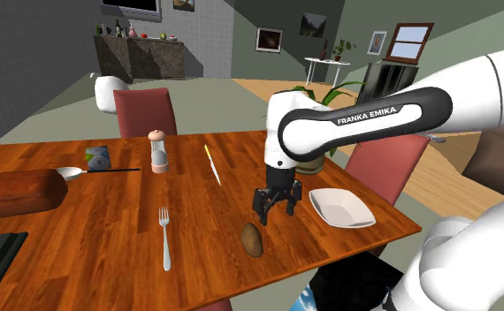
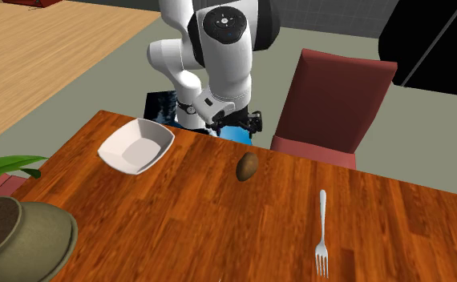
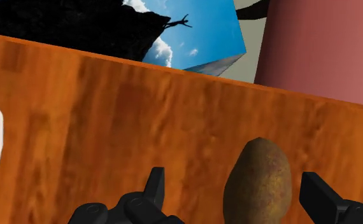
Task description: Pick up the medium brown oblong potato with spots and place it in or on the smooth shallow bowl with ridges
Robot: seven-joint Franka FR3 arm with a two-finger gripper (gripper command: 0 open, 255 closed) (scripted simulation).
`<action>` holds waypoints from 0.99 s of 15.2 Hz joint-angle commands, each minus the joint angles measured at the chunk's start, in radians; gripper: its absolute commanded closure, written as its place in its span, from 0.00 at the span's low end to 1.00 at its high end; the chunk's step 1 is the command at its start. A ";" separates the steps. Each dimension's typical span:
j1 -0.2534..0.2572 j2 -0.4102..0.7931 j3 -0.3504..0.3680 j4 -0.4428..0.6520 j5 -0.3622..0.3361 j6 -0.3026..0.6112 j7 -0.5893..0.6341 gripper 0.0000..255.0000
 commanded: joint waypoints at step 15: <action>-0.011 0.324 0.077 0.053 -0.033 0.269 0.206 0.00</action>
